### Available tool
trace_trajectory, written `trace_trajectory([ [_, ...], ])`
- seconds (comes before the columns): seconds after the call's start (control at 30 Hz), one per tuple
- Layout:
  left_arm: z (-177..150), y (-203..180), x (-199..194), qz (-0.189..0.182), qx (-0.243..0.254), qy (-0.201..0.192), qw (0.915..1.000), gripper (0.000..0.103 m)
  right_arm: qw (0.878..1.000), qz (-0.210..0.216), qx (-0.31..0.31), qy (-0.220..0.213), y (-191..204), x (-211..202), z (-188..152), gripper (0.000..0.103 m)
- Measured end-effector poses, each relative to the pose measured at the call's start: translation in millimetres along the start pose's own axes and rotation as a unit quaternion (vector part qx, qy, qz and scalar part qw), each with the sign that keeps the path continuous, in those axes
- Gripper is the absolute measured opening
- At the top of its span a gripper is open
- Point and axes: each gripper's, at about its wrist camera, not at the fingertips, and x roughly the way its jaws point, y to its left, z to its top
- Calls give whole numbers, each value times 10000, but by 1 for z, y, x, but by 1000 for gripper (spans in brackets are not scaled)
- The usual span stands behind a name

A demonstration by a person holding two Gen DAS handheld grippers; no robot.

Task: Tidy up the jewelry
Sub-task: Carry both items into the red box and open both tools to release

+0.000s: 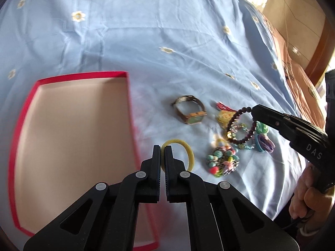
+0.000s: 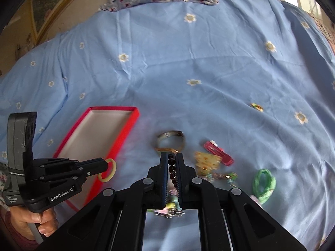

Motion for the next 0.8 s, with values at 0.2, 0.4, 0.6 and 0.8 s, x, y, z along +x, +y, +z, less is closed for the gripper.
trace_trajectory([
  [0.2, -5, 41, -19, 250, -335, -102, 9991, 3, 9994, 276, -182, -37, 32, 4, 8, 6],
  [0.4, -9, 77, -32, 510, -633, -187, 9965, 3, 9971, 658, -379, 26, 71, 18, 12, 6],
  [0.6, -15, 111, -40, 748, -871, -185, 9932, 3, 9921, 1128, -533, 125, 112, 34, 15, 6],
  [0.8, -19, 141, -39, 960, -1084, -121, 9894, 3, 9836, 1654, -610, 390, 154, 59, 12, 6],
])
